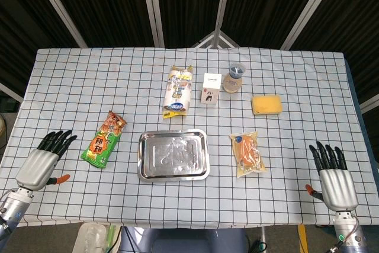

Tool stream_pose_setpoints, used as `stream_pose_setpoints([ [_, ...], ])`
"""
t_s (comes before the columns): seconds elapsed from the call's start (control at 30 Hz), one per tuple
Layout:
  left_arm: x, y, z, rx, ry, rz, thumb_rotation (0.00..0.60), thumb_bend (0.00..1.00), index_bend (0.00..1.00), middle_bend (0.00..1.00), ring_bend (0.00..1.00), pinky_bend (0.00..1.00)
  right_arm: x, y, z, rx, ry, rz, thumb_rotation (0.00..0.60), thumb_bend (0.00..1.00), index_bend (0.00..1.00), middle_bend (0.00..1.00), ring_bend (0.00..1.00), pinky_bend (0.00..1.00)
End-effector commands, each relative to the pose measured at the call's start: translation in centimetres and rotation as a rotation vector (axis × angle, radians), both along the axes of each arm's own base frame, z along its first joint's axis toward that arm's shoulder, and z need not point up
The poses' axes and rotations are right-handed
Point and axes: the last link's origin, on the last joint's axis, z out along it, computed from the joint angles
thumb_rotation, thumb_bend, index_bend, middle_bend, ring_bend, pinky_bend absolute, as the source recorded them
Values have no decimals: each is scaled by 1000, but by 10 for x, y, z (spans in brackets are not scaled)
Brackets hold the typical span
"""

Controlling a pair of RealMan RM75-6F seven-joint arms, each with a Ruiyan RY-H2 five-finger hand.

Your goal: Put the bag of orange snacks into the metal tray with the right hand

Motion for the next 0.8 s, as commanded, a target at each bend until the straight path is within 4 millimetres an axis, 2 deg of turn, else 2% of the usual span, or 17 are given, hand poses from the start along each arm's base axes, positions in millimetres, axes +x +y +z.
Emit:
stream_pose_setpoints([
  [0.03, 0, 0, 0, 1, 0, 0, 600, 44, 0, 0, 0, 0, 0, 0, -1, 4, 2, 2, 600, 193, 0, 0, 0, 11],
  [0.23, 0, -1, 0, 3, -2, 2, 600, 44, 0, 0, 0, 0, 4, -1, -10, 39, 1, 17, 600, 193, 0, 0, 0, 11],
  [0.47, 1, -1, -2, 0, 3, 4, 600, 44, 0, 0, 0, 0, 24, -11, -37, 147, -3, 84, 600, 192, 0, 0, 0, 11],
  [0.63, 0, 0, 0, 4, 1, 8, 600, 44, 0, 0, 0, 0, 47, -35, -64, 216, 30, 123, 600, 193, 0, 0, 0, 11],
  [0.8, -2, 2, 3, 7, -8, 13, 600, 44, 0, 0, 0, 0, 59, -59, -88, 262, 36, 103, 600, 192, 0, 0, 0, 11],
])
